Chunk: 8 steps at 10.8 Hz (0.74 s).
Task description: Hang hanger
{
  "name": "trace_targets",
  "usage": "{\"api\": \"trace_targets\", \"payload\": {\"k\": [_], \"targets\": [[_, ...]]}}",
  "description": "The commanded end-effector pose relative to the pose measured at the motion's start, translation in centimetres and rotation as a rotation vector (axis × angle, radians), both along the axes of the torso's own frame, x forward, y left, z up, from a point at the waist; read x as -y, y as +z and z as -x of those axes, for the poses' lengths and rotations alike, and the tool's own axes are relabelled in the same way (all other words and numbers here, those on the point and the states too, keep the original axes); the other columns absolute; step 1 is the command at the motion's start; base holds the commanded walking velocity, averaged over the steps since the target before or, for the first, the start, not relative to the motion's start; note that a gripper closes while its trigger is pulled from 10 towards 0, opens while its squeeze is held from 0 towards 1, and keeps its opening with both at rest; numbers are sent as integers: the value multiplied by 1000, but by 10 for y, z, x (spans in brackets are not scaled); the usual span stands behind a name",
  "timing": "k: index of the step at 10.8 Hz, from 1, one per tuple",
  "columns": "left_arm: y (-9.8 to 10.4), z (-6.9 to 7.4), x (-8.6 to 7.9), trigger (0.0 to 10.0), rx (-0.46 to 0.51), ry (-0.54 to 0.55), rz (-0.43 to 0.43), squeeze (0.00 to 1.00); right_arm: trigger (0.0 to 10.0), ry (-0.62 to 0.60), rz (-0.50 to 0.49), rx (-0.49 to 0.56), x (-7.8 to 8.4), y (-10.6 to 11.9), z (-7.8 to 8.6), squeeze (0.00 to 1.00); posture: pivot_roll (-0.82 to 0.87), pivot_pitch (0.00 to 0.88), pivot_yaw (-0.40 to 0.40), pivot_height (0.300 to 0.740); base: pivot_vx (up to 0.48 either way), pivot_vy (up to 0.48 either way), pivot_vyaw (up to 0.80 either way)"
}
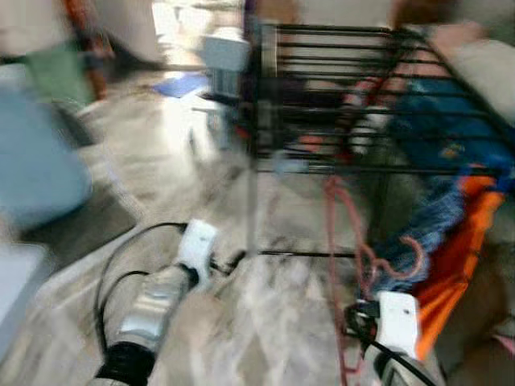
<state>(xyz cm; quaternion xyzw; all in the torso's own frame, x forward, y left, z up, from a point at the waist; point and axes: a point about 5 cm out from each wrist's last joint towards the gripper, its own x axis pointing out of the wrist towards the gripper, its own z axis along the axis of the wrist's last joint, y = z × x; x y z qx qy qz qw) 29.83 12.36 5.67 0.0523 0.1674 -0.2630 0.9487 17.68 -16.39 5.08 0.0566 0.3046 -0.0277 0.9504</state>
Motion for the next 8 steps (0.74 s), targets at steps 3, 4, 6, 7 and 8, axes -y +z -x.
{"api": "trace_targets", "payload": {"k": [3,4,6,7,8], "targets": [[6,-4,12,10000,21,-19,9,0,10000,1,36,-43,10,-3,2,0,-14,0,-47,740,480,0,0],[6,-5,12,10000,23,-11,13,0,10000,1,37,-44,10,-3,2,0,-13,0,-49,740,480,0,0],[6,-6,9,10000,31,34,-1,0,10000,29,48,-37,11,-1,-4,0,-10,0,-52,740,0,0,0],[6,-12,2,10000,48,98,-36,0,10000,99,68,-30,5,0,-14,0,-8,0,-54,740,0,0,0],[7,-15,-1,10000,53,119,-41,0,10000,133,81,-14,2,1,-28,0,1,0,-59,740,0,0,0]]}}
